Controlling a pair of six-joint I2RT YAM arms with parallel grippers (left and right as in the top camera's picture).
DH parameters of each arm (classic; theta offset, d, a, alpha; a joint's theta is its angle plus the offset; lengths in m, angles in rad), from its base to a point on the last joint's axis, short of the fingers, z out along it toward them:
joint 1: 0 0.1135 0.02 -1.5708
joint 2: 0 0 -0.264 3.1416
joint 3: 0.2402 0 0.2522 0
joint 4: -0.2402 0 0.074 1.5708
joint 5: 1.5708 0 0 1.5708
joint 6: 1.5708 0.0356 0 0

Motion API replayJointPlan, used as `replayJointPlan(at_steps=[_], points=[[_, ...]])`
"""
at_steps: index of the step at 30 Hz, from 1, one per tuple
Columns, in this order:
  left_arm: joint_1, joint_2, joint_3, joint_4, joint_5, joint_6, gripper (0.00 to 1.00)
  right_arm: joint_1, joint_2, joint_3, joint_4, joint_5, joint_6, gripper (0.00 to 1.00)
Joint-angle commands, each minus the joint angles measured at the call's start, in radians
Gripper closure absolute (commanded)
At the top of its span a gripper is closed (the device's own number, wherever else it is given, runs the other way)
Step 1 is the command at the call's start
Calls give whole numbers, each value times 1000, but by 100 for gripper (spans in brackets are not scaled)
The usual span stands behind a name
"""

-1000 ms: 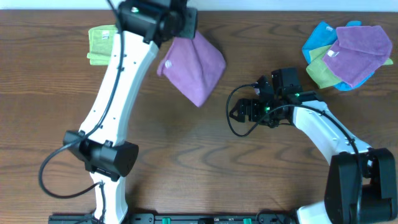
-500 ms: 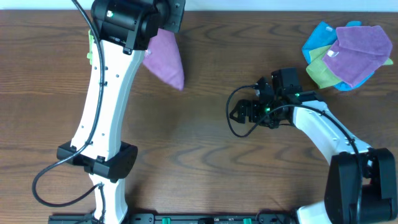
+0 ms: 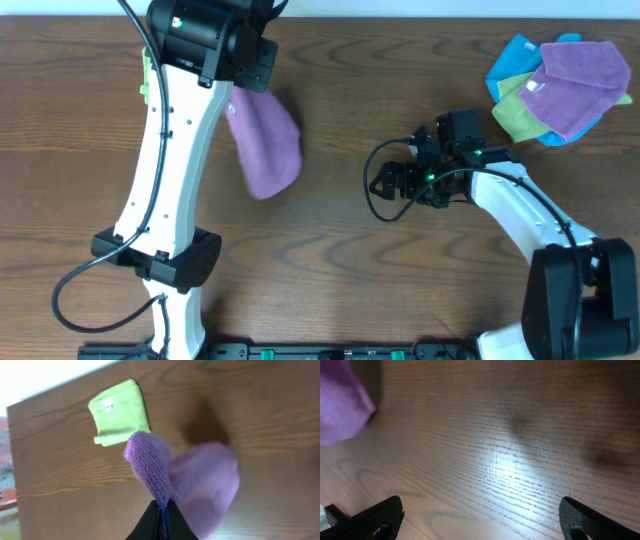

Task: Fold the cloth
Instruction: 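Lift the purple cloth with the left gripper and shake it out, then lay the purple cloth down on the table with the left gripper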

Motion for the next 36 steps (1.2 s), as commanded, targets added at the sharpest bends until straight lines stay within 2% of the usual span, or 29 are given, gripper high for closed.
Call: replayJointPlan(at_steps=[1,3,7,15,19,26,28,33,36], points=[[7,-5,9,-64,-101,-45,94,7,-21,-1,0,0,-19,1],[7,-18,9,-80,-165,-76,94,7,-21,-1,0,0,-19,1],[7,-51,9,-80,-172,-90,94,7,-21,-1,0,3,-18,1],[6,-56,-55,-80,-65,-120,94,7,-21,-1,0,26,-18,1],[4,-57,-185,-81,-58,-180,94,6,-21,-1,-4,26,-18,1],[0,-56,-423,-62,-72,-217,94,6,-21,-1,-3,29,-18,1],[-8,-56,-431,-39,-31,-217,94,6,-21,-1,-3,40,-18,1],[-82,-52,-436,61,214,-197,94,6,-21,-1,-3,67,-18,1],[-147,-49,-461,129,299,-198,94,6,-21,-1,-6,67,-18,1]])
